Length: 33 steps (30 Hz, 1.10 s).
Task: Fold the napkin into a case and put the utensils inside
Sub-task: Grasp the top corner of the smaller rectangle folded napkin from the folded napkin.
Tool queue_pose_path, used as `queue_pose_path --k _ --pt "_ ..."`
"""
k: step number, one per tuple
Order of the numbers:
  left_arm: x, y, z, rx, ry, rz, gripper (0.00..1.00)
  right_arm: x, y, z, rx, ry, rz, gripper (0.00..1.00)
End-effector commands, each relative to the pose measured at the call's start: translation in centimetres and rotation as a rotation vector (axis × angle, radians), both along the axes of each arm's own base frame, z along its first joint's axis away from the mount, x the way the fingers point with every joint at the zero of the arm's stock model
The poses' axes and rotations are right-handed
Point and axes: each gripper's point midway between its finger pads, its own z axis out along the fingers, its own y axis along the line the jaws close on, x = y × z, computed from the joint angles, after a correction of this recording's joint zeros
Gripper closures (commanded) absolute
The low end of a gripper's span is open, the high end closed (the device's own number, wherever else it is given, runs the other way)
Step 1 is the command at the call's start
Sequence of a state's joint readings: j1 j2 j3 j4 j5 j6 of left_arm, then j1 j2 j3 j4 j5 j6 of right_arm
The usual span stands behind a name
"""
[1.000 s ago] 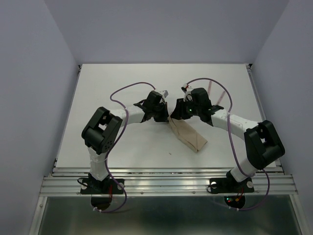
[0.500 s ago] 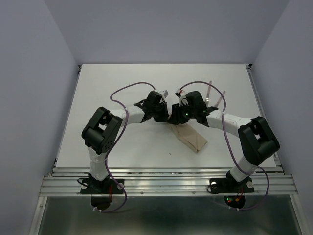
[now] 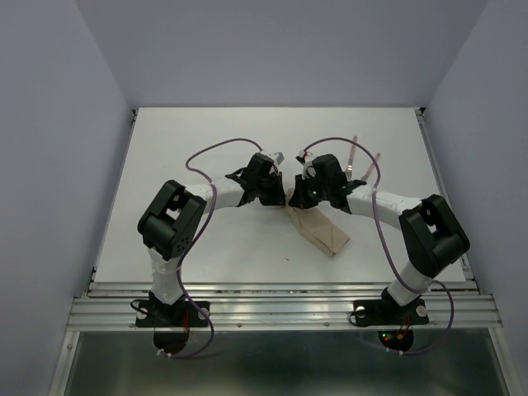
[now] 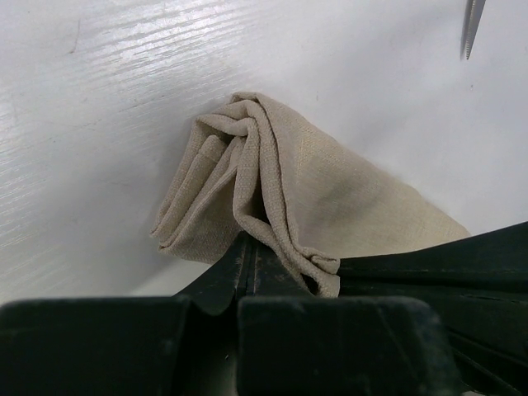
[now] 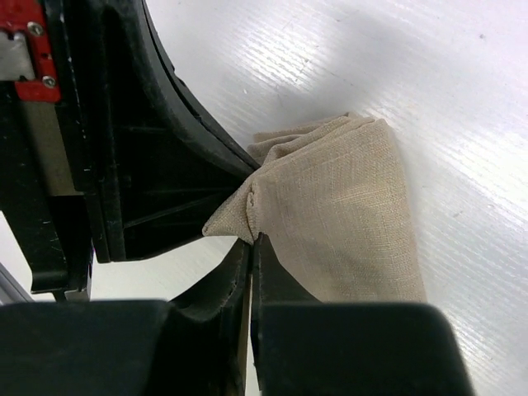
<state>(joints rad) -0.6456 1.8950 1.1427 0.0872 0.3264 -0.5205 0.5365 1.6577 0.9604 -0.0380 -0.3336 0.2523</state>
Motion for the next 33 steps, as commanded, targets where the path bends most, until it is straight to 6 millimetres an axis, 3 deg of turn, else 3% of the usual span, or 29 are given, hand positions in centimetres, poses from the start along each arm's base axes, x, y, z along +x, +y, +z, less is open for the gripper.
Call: queue_pose_path --k 1,10,16,29,33 --pt "0.6 -0.5 2.2 -0.040 -0.052 -0.020 1.00 1.8 0.3 2.3 0.019 -0.101 -0.038 0.99" --pt "0.5 -0.5 2.3 -0.039 -0.056 -0.023 1.00 2.6 -2.7 3.3 -0.087 -0.151 -0.171 0.99" --pt "0.5 -0.7 2.5 -0.049 -0.059 -0.032 1.00 2.8 -2.4 4.2 -0.100 -0.155 -0.138 0.99" --pt "0.7 -0.8 3.1 -0.058 -0.066 -0.027 1.00 1.9 0.3 0.8 -0.102 0.011 -0.045 0.99" --pt "0.7 -0.8 3.1 -0.060 -0.064 -0.029 1.00 1.3 0.6 -1.2 -0.127 0.071 -0.030 0.99"
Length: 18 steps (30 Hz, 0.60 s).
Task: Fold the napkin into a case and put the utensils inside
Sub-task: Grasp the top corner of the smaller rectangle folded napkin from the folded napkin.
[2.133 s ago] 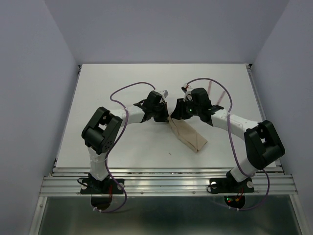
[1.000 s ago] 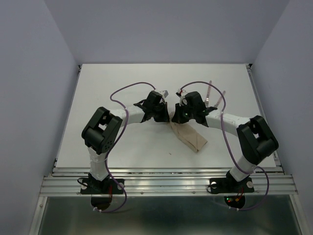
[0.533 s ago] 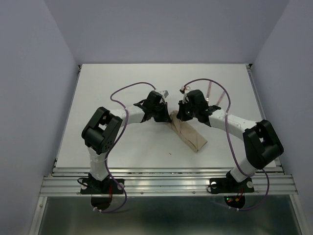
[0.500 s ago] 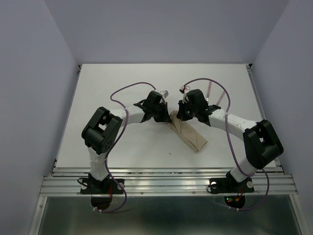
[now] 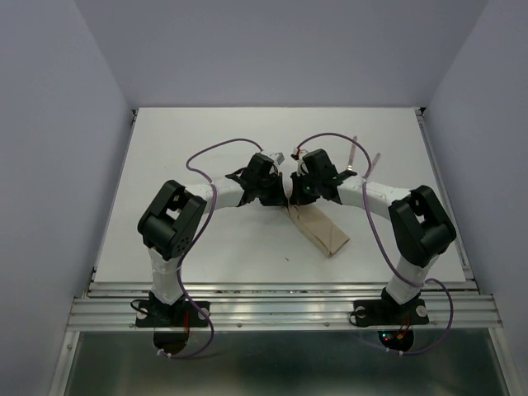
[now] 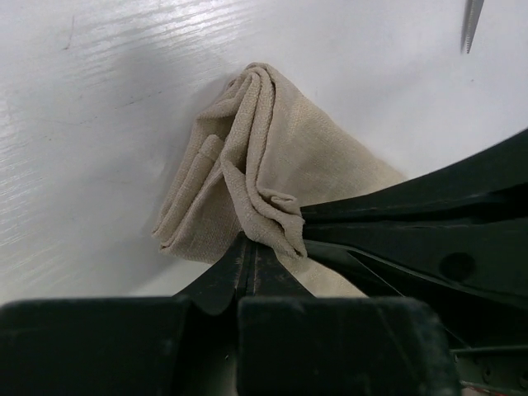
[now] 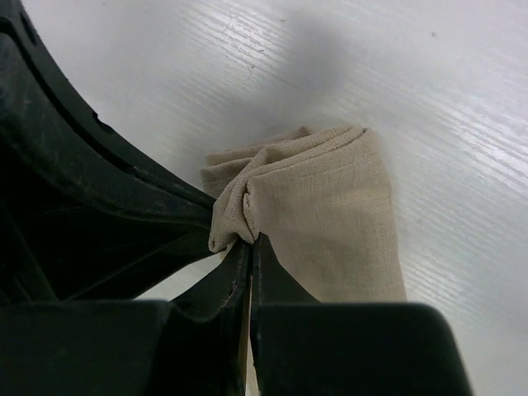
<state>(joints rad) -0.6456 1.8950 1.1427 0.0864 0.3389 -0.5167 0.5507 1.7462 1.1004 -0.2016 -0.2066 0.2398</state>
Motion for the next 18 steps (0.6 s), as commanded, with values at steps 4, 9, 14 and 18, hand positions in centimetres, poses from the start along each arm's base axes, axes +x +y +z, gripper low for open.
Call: queue_pose_path --k 4,9,14,18 --pt "0.9 -0.7 3.1 -0.054 -0.070 -0.017 1.00 -1.1 2.0 -2.0 0.005 0.090 0.047 0.99" --pt "0.9 -0.7 3.5 -0.057 -0.076 -0.015 1.00 -1.3 1.3 -4.5 -0.048 0.149 0.016 0.99" --pt "1.1 -0.2 3.9 -0.066 -0.079 -0.009 1.00 -1.4 0.4 -7.0 -0.107 0.183 -0.017 0.99" --pt "1.0 0.1 3.8 -0.093 -0.065 -0.012 1.00 -1.2 -0.3 -7.9 -0.147 0.185 -0.049 0.99"
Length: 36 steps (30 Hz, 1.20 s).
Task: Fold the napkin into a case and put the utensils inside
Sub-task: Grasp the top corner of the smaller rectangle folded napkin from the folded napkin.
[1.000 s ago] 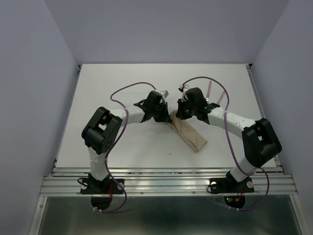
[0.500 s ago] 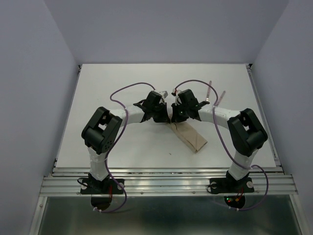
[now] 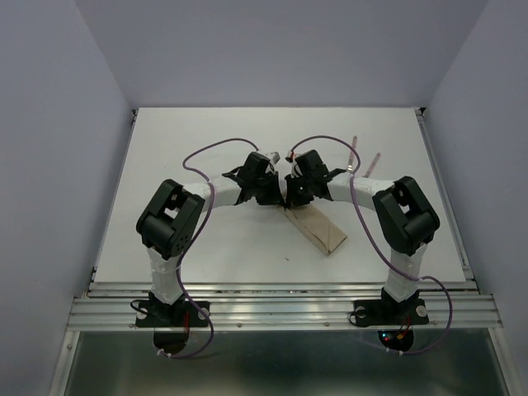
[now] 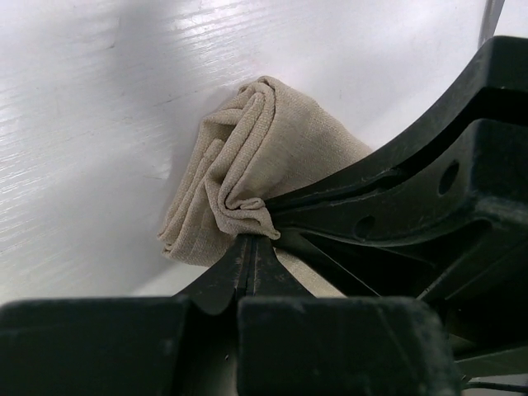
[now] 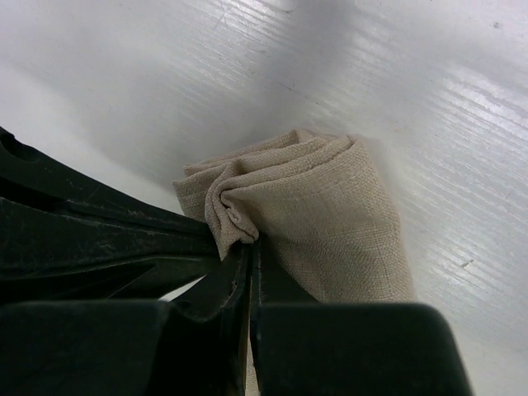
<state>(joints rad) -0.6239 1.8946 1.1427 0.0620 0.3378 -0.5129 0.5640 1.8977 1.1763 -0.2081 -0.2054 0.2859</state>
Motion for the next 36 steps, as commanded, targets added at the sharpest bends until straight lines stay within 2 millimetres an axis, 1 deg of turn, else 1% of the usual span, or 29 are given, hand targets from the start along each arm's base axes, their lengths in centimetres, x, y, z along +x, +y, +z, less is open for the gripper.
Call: queue_pose_path --k 1,3,6,7,14,15,21,22,25,33,36 --pt "0.6 -0.9 4.3 -0.120 -0.083 -0.033 1.00 -1.8 -1.7 -4.5 -0.130 0.095 -0.026 0.99" --pt "0.5 -0.7 4.3 -0.149 -0.072 -0.034 1.00 -1.6 -2.1 -4.7 -0.151 0.086 -0.040 0.99" --pt "0.5 -0.6 4.5 -0.178 -0.068 -0.034 1.00 -1.4 -2.6 -4.5 -0.169 0.068 -0.051 0.99" --pt "0.4 -0.4 4.6 -0.197 -0.062 -0.035 1.00 -1.2 -2.6 -3.9 -0.169 0.051 -0.052 0.99" --pt "0.3 -0.1 4.8 -0.283 -0.036 -0.038 1.00 -1.1 -3.4 -2.9 -0.201 0.028 -0.056 0.99" --pt "0.2 -0.1 4.9 -0.291 -0.036 -0.041 1.00 -1.0 -3.4 -2.4 -0.198 0.017 -0.059 0.99" --pt "0.4 -0.2 5.1 -0.302 -0.034 -0.042 1.00 -0.9 -3.8 -0.3 -0.199 -0.012 -0.065 0.99" --pt "0.4 -0.2 5.0 -0.302 -0.032 -0.039 1.00 -0.8 -3.7 0.6 -0.191 -0.028 -0.069 0.99" --pt "0.4 -0.2 5.1 -0.303 -0.032 -0.040 1.00 -0.8 -3.8 1.7 -0.193 -0.036 -0.064 0.99" --pt "0.4 -0.2 4.4 -0.278 -0.022 -0.032 1.00 -0.5 -3.7 3.2 -0.179 -0.057 -0.074 0.99" --pt "-0.1 -0.8 4.2 -0.242 -0.020 -0.040 1.00 -0.3 -3.5 3.4 -0.157 -0.064 -0.095 0.99"
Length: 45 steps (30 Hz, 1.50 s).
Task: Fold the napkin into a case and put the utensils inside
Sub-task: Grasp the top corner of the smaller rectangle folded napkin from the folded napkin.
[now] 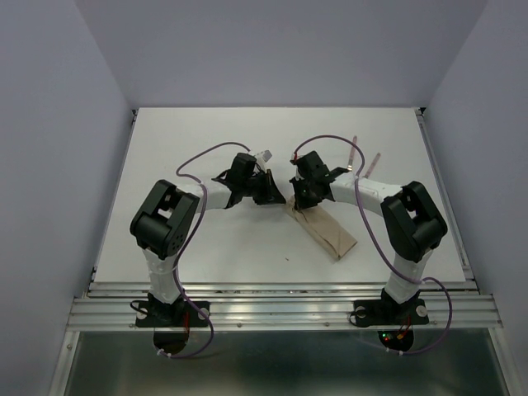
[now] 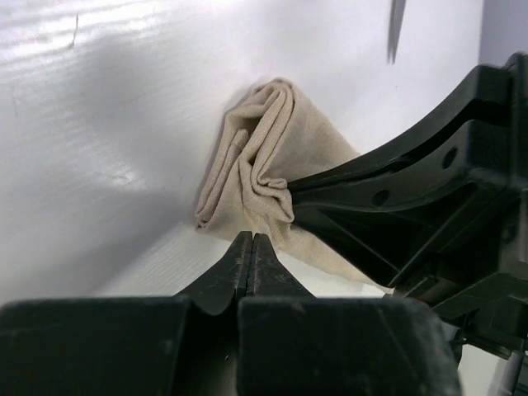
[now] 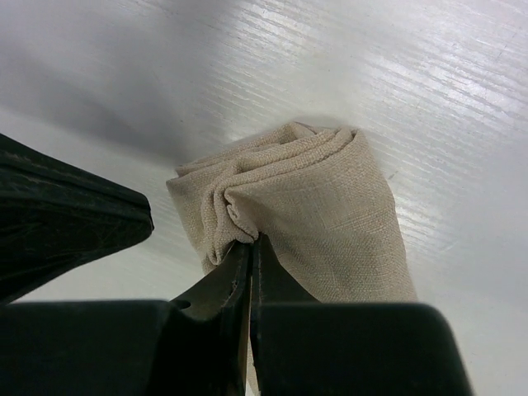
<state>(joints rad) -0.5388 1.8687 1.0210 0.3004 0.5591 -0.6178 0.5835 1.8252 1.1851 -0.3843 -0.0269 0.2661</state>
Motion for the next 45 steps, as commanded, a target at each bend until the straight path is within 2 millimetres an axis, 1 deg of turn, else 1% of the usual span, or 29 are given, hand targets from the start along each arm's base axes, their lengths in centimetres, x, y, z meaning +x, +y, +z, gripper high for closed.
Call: queue_pose_path --k 1,3,4,6,7,8,10,16,17,21,25,28,32,36,41,45 --pt "-0.1 -1.2 2.3 0.016 -0.055 -0.018 1.00 0.8 0.1 2.4 0.029 -0.059 -0.030 0.99" --pt "-0.4 -1.7 1.7 0.036 -0.035 -0.018 1.00 0.7 0.3 2.2 0.039 -0.050 -0.031 0.99" --pt "-0.5 -1.7 1.4 0.042 -0.028 -0.012 0.95 0.7 0.3 2.1 0.040 -0.048 -0.031 0.99" --pt "-0.9 -1.9 0.9 0.068 -0.019 0.006 0.87 0.8 0.5 2.3 0.049 -0.051 -0.035 0.99" --pt "-1.1 -2.1 1.0 0.071 -0.020 0.009 0.79 0.8 0.5 2.2 0.048 -0.050 -0.035 0.99" --pt "-1.1 -2.1 1.0 0.077 -0.022 0.016 0.74 0.8 0.5 2.2 0.050 -0.048 -0.035 0.99" --pt "-1.3 -2.3 1.3 0.084 -0.027 0.034 0.70 0.9 0.6 2.3 0.055 -0.048 -0.031 0.99" --pt "-0.3 -2.4 1.3 0.136 -0.045 0.076 0.69 0.9 0.9 2.4 0.064 -0.048 -0.025 0.99" --pt "-0.2 -2.5 1.0 0.145 -0.044 0.075 0.67 0.9 0.9 2.5 0.066 -0.048 -0.025 0.99" --pt "0.3 -2.5 0.7 0.175 -0.048 0.082 0.66 0.9 0.9 2.6 0.067 -0.050 -0.025 0.99" --pt "0.2 -2.9 0.6 0.173 -0.044 0.070 0.66 0.8 0.8 2.5 0.066 -0.049 -0.023 0.99" --pt "0.0 -3.0 0.1 0.189 -0.038 0.060 0.65 0.8 0.9 2.4 0.066 -0.045 -0.022 0.99" --pt "-0.2 -3.0 -0.2 0.211 -0.040 0.061 0.61 0.9 0.9 2.3 0.065 -0.045 -0.020 0.99" --pt "-0.5 -3.0 -0.1 0.218 -0.044 0.062 0.61 0.9 0.9 2.3 0.063 -0.045 -0.020 0.99" --pt "-0.9 -3.4 -0.2 0.216 -0.044 0.042 0.65 0.9 1.0 2.2 0.065 -0.042 -0.017 0.99" --pt "-0.9 -3.5 0.1 0.208 -0.049 0.042 0.64 0.8 0.9 2.1 0.063 -0.040 -0.016 0.99"
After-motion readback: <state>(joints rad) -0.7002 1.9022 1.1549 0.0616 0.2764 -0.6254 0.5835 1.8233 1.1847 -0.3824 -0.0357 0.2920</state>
